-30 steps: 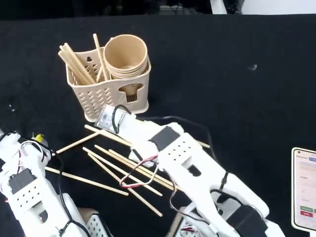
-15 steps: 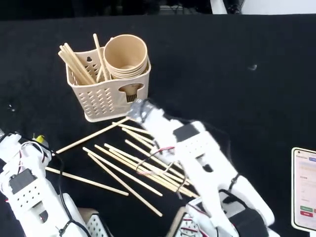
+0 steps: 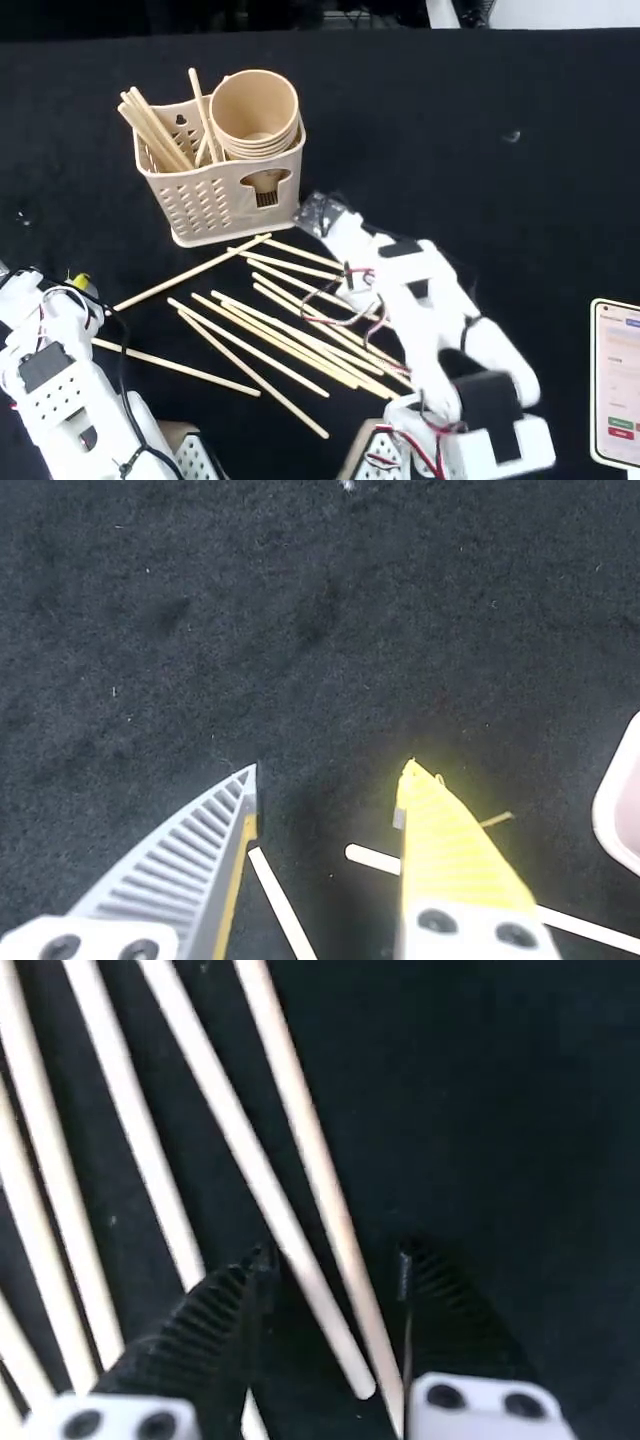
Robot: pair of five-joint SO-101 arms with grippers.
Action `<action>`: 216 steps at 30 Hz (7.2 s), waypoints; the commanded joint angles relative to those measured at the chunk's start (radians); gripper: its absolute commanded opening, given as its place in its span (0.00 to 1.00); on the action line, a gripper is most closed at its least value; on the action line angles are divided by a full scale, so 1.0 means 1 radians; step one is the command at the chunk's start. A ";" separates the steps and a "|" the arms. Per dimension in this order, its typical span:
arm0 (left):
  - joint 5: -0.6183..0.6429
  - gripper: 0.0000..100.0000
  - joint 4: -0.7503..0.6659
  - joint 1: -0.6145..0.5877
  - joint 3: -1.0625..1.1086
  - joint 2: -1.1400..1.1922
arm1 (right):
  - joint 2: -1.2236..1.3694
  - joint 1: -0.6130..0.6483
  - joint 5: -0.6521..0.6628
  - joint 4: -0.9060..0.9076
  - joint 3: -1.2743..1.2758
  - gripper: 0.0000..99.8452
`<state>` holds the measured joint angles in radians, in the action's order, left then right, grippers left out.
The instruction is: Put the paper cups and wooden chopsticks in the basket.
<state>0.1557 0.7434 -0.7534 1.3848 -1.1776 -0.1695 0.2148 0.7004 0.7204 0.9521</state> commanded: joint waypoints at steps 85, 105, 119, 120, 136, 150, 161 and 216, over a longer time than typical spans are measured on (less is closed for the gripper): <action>0.006 0.23 -0.017 -0.002 -0.008 -0.006 | 0.031 0.505 -0.660 -1.628 -0.246 0.01; 0.006 0.23 -0.015 -0.002 -0.008 -0.006 | 0.286 0.520 -0.660 -1.791 -0.252 0.06; 0.006 0.23 -0.015 -0.002 -0.008 -0.006 | 0.242 0.526 -0.617 -1.798 -0.248 0.13; 0.006 0.23 -0.015 -0.002 -0.008 -0.006 | 0.216 0.526 -0.583 -1.791 -0.245 0.12; 0.006 0.23 -0.017 -0.001 -0.008 -0.006 | -0.636 0.574 -0.681 -0.614 -0.027 0.06; 0.006 0.23 -0.017 -0.001 -0.008 -0.006 | -0.866 0.566 -0.618 0.107 0.308 0.08; 0.006 0.23 -0.017 -0.001 -0.008 -0.006 | -0.510 0.422 -0.414 0.129 0.331 0.23; 0.006 0.23 -0.017 -0.002 -0.008 -0.006 | -0.636 0.539 -0.566 -0.364 -0.507 0.01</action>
<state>0.1557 0.7434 -0.7534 1.3848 -1.1776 -0.8247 0.7426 0.1680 0.5884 0.4841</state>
